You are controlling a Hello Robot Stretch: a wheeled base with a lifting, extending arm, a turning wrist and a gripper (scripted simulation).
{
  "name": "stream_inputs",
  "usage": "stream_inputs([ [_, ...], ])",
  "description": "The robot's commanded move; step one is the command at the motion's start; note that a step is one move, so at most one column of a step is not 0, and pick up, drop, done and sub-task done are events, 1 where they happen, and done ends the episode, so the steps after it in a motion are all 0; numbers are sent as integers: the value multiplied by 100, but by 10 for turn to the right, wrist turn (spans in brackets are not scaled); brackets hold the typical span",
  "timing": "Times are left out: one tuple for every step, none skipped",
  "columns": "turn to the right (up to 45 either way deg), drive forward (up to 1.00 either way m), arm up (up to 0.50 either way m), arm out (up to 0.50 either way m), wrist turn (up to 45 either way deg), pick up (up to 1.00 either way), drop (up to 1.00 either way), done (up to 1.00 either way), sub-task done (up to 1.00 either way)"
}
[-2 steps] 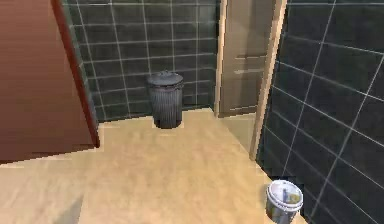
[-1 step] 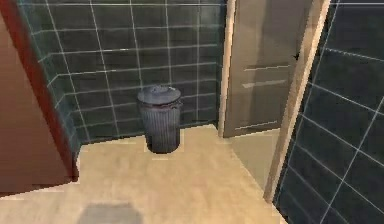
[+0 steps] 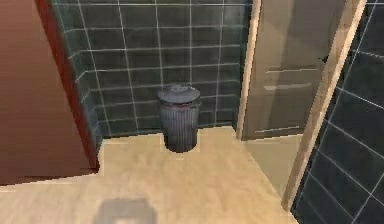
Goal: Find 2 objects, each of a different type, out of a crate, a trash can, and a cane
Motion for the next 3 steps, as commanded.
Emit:
stream_inputs([
  [0,100,0,0,0,0,0,0,0],
  [-60,0,0,0,0,0,0,0,0],
  [0,5,0,0,0,0,0,0,0],
])
